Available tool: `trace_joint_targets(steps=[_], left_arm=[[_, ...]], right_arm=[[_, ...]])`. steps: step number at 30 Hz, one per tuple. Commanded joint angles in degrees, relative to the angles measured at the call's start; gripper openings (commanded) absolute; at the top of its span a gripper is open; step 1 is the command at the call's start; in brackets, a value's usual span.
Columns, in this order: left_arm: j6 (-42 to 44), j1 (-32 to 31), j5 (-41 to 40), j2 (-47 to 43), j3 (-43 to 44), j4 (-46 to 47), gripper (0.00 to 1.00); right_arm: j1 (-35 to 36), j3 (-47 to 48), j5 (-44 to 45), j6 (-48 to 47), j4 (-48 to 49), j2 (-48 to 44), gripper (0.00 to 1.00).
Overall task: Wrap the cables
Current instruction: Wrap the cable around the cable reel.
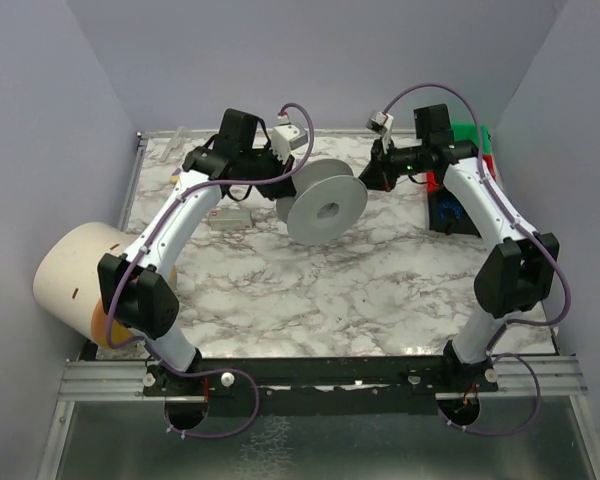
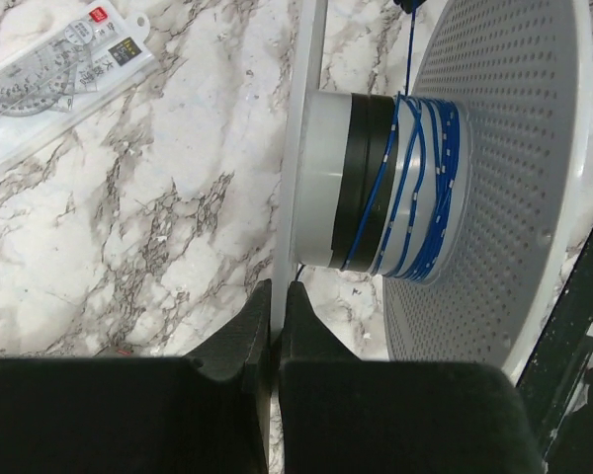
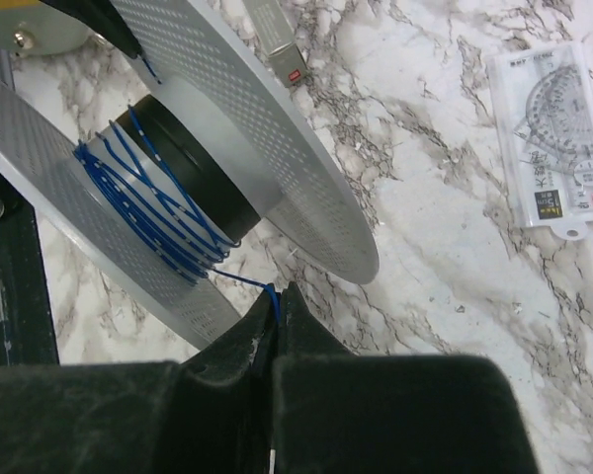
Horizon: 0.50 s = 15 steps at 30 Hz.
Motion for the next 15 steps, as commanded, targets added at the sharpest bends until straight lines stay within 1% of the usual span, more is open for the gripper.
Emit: trace_joint_targets(steps=[1, 6, 8, 15], left_arm=[[0.1, -2.44, -13.44, -1.93, -1.51, 1.75, 0.0], [-1.23, -5.4, -16.47, -0.99, -2.91, 3.08, 0.0], [-1.38, -6.69, -16.61, -0.41, -3.43, 3.32, 0.0], [-2.59, -8.75, -13.14, 2.83, -4.27, 3.58, 0.0]], right_arm=[[-0.27, 5.57, -8.84, -1.49, -9.9, 3.25, 0.01], [-0.18, 7.44, -14.72, 0.02, -12.55, 5.19, 0.0], [-0.14, 7.8, -15.71, -0.35, -13.49, 5.86, 0.01], [1.13, 8.96, -16.45, -7.72, -20.96, 7.38, 0.0]])
